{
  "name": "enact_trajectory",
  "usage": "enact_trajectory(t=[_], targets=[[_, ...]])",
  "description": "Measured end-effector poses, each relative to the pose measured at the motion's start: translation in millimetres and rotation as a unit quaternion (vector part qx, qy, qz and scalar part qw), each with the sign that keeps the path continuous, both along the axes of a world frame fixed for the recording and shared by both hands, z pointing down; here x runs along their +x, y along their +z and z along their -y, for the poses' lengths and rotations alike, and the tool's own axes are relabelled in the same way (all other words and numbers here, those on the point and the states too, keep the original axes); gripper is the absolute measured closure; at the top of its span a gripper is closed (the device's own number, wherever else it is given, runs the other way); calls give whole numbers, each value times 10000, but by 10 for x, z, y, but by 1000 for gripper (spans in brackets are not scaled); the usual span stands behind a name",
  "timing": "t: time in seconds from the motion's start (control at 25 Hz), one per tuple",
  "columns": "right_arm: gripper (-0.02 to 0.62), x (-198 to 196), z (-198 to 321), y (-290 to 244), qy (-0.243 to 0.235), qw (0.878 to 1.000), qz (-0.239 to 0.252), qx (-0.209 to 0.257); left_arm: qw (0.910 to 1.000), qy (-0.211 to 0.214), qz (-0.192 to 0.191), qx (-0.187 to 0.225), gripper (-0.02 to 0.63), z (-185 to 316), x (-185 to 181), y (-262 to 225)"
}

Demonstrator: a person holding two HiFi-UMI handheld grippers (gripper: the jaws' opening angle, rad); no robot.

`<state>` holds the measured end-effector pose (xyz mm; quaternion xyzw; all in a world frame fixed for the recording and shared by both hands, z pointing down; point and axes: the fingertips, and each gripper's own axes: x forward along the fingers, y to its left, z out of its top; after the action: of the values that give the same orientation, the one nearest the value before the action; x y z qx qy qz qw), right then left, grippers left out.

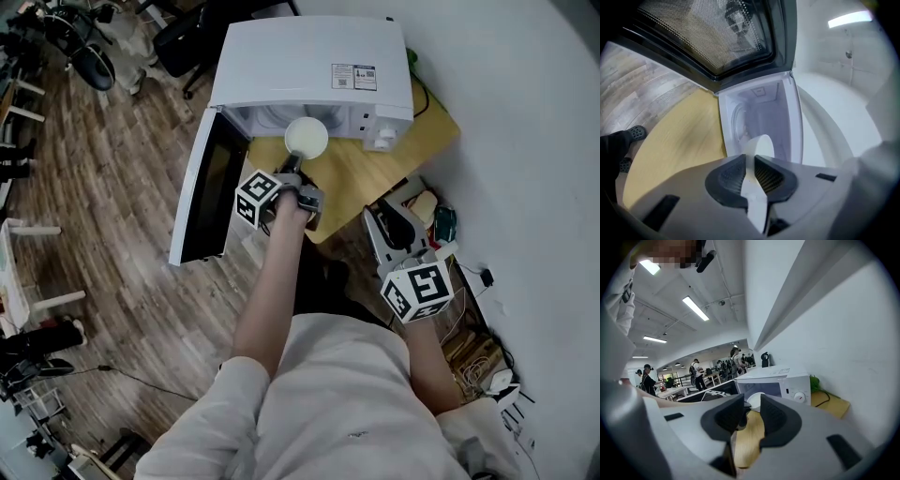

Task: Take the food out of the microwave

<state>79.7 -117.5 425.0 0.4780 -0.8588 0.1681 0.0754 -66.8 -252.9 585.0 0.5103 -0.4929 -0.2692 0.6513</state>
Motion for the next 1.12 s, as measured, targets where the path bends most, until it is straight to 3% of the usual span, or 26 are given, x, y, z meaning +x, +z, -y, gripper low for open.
enact_trajectory(t=[0.48, 1.12], targets=[[506, -140, -66, -126, -308, 9992, 20, 265, 9999, 55, 117, 46, 555, -604, 46, -419], [523, -413, -120, -313, -757, 9954, -103, 581, 9991, -240, 335, 65, 557, -1223, -94, -785]])
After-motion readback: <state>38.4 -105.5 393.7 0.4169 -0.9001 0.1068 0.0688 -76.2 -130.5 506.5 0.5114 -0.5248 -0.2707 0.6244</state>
